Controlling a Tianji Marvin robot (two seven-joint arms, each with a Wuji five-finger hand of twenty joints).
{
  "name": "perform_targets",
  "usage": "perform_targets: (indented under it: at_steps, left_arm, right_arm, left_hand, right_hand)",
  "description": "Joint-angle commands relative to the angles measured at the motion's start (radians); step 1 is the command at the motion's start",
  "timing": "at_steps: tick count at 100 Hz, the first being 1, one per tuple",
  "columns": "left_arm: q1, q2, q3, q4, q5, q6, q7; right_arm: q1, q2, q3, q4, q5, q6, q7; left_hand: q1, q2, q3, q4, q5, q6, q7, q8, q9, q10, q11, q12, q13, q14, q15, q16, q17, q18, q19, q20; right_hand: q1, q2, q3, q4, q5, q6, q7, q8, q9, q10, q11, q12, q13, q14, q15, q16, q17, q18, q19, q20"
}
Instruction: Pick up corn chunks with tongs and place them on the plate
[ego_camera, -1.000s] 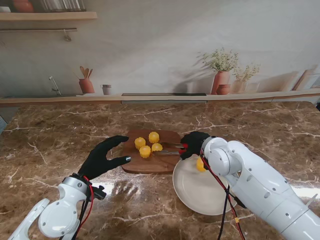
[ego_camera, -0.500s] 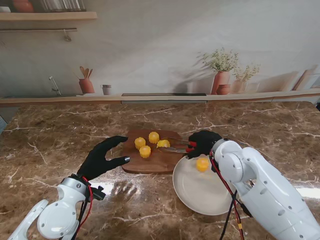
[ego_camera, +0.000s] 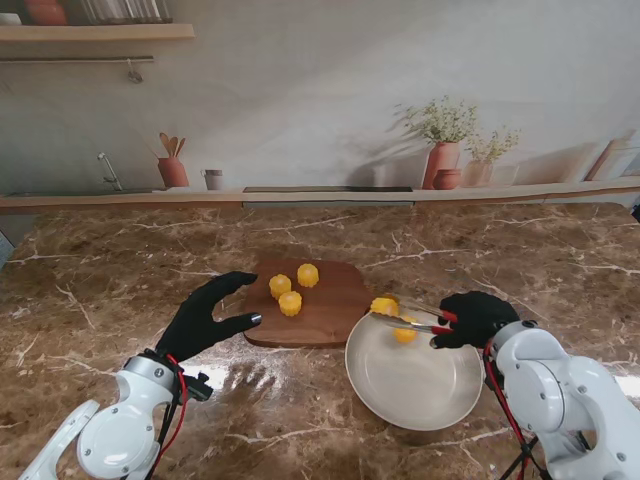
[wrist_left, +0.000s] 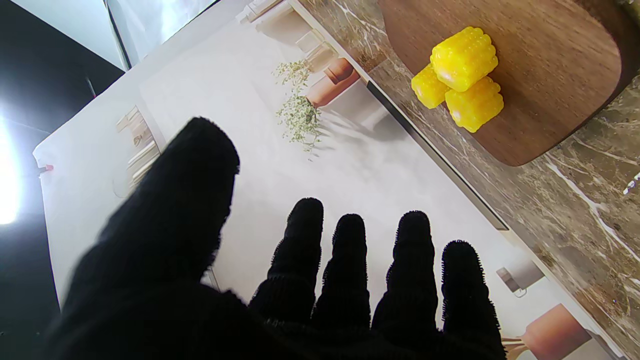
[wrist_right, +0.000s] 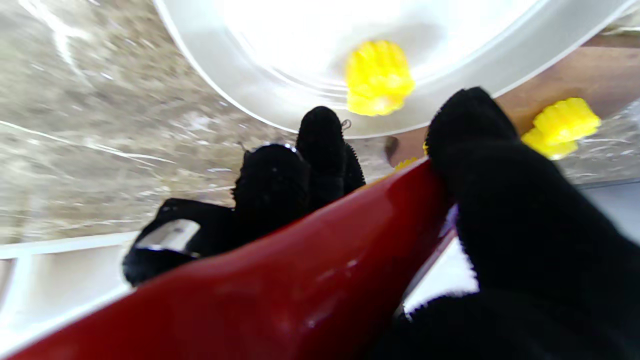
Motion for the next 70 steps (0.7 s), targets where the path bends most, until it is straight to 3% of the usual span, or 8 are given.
perform_targets:
  at_steps: [1, 37, 60, 70]
  left_arm:
    - [0.003, -0.002, 0.004, 0.006, 0.002, -0.003, 0.002]
    - [-0.002, -0.004, 0.014, 0.014, -0.001, -0.004, 0.007]
    - [-0.005, -0.003, 0.016, 0.015, 0.004, -0.005, 0.007]
    - [-0.008, -0.003, 0.018, 0.017, 0.003, -0.004, 0.004]
  right_arm:
    - [-0.043, 0.003, 0.024, -0.002, -0.001, 0.038, 0.005]
    - [-0.196, -0.014, 0.141, -0.060, 0.007, 0.120, -0.046]
    - [-0.227, -0.009, 0.165, -0.077, -0.016, 0.141, 0.016]
    - [-0.222, -0.005, 0.164, -0.074, -0.028, 0.136, 0.046]
  left_hand:
    - [-0.004, 0.033, -0.029, 0.031, 0.015, -0.012, -0.020, 0.008, -0.012, -0.033, -0.022, -0.009, -0.028, -0.051, -0.032, -0.011, -0.020, -0.050, -0.027, 0.024]
    - [-0.002, 0.030, -0.030, 0.032, 0.014, -0.013, -0.021, 0.007, -0.013, -0.032, -0.023, -0.009, -0.030, -0.049, -0.033, -0.011, -0.020, -0.049, -0.030, 0.026]
    - [-0.003, 0.028, -0.029, 0.032, 0.015, -0.014, -0.021, 0.008, -0.012, -0.033, -0.023, -0.009, -0.028, -0.050, -0.033, -0.012, -0.020, -0.050, -0.032, 0.026]
    - [-0.004, 0.029, -0.029, 0.032, 0.014, -0.015, -0.021, 0.008, -0.013, -0.034, -0.024, -0.009, -0.029, -0.051, -0.033, -0.012, -0.020, -0.051, -0.033, 0.026]
  right_hand:
    - [0.176, 0.164, 0.083, 0.014, 0.042, -0.170, 0.156, -0.025, 0.054, 0.002, -0.001, 0.010, 0.038, 0.026, 0.010, 0.016, 0.050, -0.054, 0.170, 0.038]
    - [0.187, 0.169, 0.066, 0.019, 0.043, -0.168, 0.162, -0.023, 0.054, 0.008, -0.003, 0.013, 0.035, 0.031, 0.004, 0.017, 0.044, -0.052, 0.166, 0.038]
    - [0.194, 0.169, 0.056, 0.021, 0.043, -0.171, 0.163, -0.022, 0.054, 0.011, -0.005, 0.015, 0.031, 0.031, 0.001, 0.018, 0.039, -0.052, 0.163, 0.039]
    - [0.180, 0.084, 0.116, 0.025, 0.048, -0.158, 0.146, -0.030, 0.059, 0.010, -0.007, 0.026, 0.042, 0.007, -0.001, 0.022, 0.050, -0.080, 0.154, 0.035]
